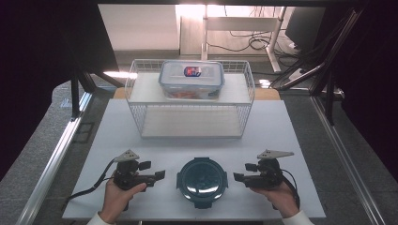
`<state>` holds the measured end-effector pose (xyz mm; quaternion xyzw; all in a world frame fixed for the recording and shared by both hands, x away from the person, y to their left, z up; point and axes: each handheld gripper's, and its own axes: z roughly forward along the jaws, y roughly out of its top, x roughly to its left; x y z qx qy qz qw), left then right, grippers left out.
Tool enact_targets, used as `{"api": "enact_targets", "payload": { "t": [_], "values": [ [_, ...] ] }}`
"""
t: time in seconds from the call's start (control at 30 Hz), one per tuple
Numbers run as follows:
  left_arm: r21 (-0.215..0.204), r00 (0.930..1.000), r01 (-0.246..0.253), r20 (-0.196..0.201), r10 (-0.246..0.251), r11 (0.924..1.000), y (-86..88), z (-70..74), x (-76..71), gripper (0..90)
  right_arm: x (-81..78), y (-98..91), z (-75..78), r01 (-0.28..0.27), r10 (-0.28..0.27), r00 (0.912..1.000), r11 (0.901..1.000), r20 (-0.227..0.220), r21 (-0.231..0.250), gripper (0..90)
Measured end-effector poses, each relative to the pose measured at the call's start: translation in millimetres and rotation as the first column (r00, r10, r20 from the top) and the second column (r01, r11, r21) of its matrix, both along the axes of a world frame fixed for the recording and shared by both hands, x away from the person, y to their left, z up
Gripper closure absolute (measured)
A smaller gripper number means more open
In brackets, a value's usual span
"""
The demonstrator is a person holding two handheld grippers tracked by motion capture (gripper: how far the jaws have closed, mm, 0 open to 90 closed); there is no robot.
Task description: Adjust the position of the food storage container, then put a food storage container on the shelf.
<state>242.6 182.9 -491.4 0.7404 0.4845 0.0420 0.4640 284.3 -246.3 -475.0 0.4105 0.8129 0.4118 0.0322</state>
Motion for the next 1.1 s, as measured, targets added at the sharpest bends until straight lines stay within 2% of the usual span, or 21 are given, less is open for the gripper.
{"api": "enact_targets", "payload": {
  "t": [0.03,0.1,0.27,0.4,0.57,0.67,0.87,0.97,1.03,1.1],
  "values": [
    [-0.006,1.0,0.001,0.001,-0.001,1.0,-0.7,0.5,-0.8,22.1,0.0,0.0,0.0,0.0,0.0,1.0,1.0,0.0,0.0,27.5],
    [0.018,0.9997,0.008,0.022,-0.009,0.9998,-5.4,4.0,-4.4,22.1,-1.0,0.1,-2.2,-0.003,0.004,1.0,0.9999,-0.006,0.012,24.9],
    [0.008,0.9993,0.031,0.019,-0.031,0.9995,-10.5,6.2,-7.6,21.8,-1.0,2.2,-3.0,0.003,-0.003,1.0,0.9998,-0.001,0.019,21.4],
    [0.013,0.9994,0.026,0.024,-0.026,0.9996,-11.6,8.1,-9.7,21.7,-1.9,3.3,-0.9,0.013,-0.013,0.9999,0.9997,0.006,0.019,20.0],
    [0.021,0.9997,0.02,0.01,-0.02,0.9996,-12.1,6.8,-8.1,21.2,-3.3,2.6,2.0,0.013,-0.013,0.9999,0.9981,-0.005,0.06,20.0],
    [0.002,0.9998,0.015,-0.009,-0.015,0.9999,-12.3,7.4,-5.9,20.0,-3.1,4.5,0.9,0.008,-0.006,0.9997,0.9964,-0.024,0.085,19.8],
    [-0.01,0.9996,0.006,-0.027,-0.006,0.9999,-12.7,7.3,-2.9,17.8,-3.0,9.2,-2.1,-0.001,0.004,0.9992,0.9963,-0.04,0.086,19.0],
    [-0.015,0.9995,0.005,-0.031,-0.005,0.9999,-13.3,9.7,-1.8,18.6,-3.8,9.3,-0.6,-0.002,0.007,0.9989,0.9946,-0.046,0.104,19.0],
    [-0.026,0.9993,0.002,-0.038,-0.003,0.9997,-13.4,10.4,-1.4,18.5,-4.0,9.5,-0.3,-0.005,0.01,0.9989,0.9943,-0.046,0.106,18.8],
    [-0.06,0.998,0.0,-0.062,-0.003,0.9982,-15.1,9.7,0.8,18.0,-3.8,10.7,-0.4,-0.006,0.014,0.9978,0.9927,-0.065,0.121,18.3]
  ]
}}
